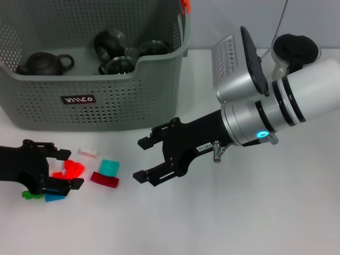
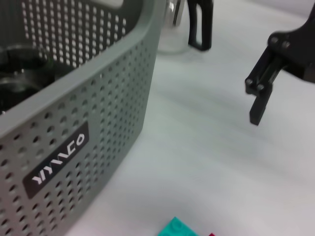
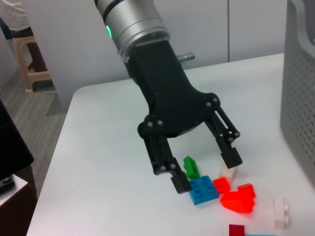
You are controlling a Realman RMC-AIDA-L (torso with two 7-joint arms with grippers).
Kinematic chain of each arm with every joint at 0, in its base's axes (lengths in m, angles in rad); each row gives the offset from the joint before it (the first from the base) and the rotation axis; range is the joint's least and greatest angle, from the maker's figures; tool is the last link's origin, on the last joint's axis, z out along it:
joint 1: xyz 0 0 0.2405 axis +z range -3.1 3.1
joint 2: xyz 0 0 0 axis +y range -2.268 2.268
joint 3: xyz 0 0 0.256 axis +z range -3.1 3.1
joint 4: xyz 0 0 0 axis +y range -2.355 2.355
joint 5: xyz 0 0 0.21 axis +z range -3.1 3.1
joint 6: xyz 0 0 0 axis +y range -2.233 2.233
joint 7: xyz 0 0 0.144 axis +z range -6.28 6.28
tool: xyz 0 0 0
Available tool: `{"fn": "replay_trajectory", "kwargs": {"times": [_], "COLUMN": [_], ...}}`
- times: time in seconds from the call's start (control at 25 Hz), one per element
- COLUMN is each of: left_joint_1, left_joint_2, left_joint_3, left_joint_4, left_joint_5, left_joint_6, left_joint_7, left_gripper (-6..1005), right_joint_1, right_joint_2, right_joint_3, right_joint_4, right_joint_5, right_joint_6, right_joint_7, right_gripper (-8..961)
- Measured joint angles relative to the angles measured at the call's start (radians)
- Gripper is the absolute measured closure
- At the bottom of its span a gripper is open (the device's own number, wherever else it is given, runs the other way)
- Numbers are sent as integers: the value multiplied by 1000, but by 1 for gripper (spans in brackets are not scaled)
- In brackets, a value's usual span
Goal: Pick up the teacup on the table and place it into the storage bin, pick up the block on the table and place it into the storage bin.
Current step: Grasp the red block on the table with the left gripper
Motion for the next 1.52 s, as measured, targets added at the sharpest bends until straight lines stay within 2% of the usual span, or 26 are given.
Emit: {"fn": "replay_trajectory", "kwargs": {"times": [0.2,0.32,0.48,0.76,0.96,1.52], "left_joint_1": [-3,-5,-6,-12,-1,11], "left_joint_2": [-44,-60,-61,-61,-61,-64], "left_joint_3": [50,73,118,134,216,330], "left_joint_4": [83,114,120,115,111,96], "left_joint_5": [71,94,107,117,120,158], "left_joint_6": [-47,-73,-97,-137,-192,-284], "left_joint_7": [-58,-95,-139,-147,-212,-259], "left_gripper": [298,299,301,304,306,313], "right_joint_1": [-1,2,-2,0,0,-4], "right_joint_2": [1,2,2,-1,-1,0], "right_joint_3": [-18,-23,-31,-31,-29,-25], "right_joint_4": [8,10,11,26,34,43], "right_joint_5": [0,2,17,22,23,25], "right_joint_6": [9,15,22,33,45,53], "right_joint_7": [0,-1,-10,-22,-28,-39], "right_gripper": [146,146,146,146,147,147]}}
